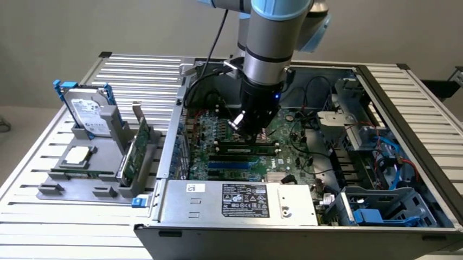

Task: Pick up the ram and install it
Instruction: 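Press down the ram until it locks into place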

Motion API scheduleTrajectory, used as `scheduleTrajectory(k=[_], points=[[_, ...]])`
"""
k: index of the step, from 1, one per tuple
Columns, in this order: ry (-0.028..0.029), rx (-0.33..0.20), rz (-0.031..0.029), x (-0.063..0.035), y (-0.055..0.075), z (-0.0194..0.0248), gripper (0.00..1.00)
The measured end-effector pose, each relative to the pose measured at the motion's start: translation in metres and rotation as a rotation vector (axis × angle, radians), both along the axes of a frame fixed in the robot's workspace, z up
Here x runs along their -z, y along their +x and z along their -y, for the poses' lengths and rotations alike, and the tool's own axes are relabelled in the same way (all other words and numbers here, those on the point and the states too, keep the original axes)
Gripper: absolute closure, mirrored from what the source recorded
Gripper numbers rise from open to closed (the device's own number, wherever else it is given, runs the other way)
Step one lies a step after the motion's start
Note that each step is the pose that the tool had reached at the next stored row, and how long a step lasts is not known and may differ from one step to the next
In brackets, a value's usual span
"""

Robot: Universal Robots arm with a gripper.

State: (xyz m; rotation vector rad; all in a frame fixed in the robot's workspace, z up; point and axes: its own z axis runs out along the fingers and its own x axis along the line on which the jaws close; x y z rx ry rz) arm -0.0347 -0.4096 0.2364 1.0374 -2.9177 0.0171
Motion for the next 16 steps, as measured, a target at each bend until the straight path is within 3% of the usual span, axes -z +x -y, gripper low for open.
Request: scheduleTrajectory(k=[16], points=[[-0.0048, 0.243, 0.0014, 0.0016, 0.0000, 0.0000, 0.89]])
